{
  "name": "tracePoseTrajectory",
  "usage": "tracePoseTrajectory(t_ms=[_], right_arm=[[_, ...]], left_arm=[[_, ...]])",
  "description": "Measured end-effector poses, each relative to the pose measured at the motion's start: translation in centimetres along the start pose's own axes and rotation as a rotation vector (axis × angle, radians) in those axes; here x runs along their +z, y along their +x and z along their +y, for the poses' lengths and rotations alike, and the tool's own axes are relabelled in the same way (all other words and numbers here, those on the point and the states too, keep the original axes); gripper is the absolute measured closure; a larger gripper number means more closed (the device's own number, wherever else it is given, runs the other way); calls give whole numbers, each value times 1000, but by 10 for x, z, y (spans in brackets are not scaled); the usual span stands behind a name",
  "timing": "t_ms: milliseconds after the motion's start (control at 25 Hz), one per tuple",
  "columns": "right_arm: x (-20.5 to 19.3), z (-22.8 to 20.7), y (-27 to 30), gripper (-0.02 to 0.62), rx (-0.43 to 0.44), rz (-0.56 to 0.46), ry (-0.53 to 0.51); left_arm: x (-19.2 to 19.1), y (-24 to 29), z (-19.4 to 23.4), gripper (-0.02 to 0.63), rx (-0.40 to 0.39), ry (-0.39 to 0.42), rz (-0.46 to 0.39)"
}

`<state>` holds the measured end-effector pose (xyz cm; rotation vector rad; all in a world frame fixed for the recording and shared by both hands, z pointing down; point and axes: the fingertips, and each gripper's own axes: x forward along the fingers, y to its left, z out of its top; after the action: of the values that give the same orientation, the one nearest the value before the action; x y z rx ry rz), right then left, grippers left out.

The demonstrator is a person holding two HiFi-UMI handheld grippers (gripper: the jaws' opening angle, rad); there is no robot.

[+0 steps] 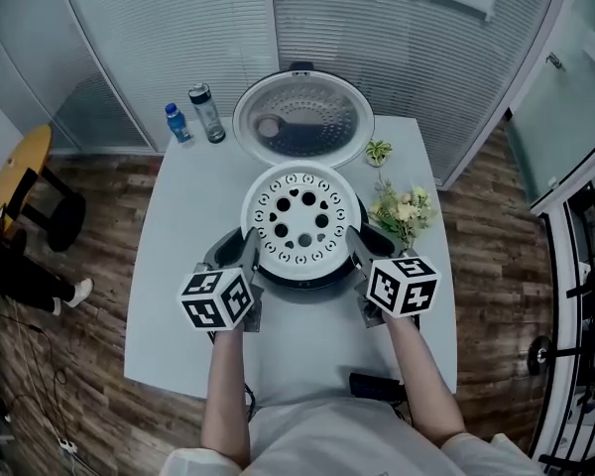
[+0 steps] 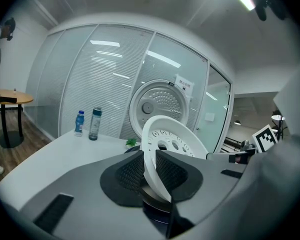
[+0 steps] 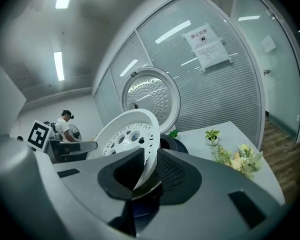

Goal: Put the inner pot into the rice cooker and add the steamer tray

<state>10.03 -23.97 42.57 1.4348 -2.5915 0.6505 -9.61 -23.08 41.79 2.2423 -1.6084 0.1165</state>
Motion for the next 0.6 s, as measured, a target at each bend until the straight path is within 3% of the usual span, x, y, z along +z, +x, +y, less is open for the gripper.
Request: tracePoseTrajectory(t_ms=[280,600], right_arm=[[1,-5,15,518,-19,30,-39],[-6,-10,19,505,-32,60,-88]], left_arm=[[-7,16,11,528,5,-8,24],[-19,26,12,523,20,37,62]])
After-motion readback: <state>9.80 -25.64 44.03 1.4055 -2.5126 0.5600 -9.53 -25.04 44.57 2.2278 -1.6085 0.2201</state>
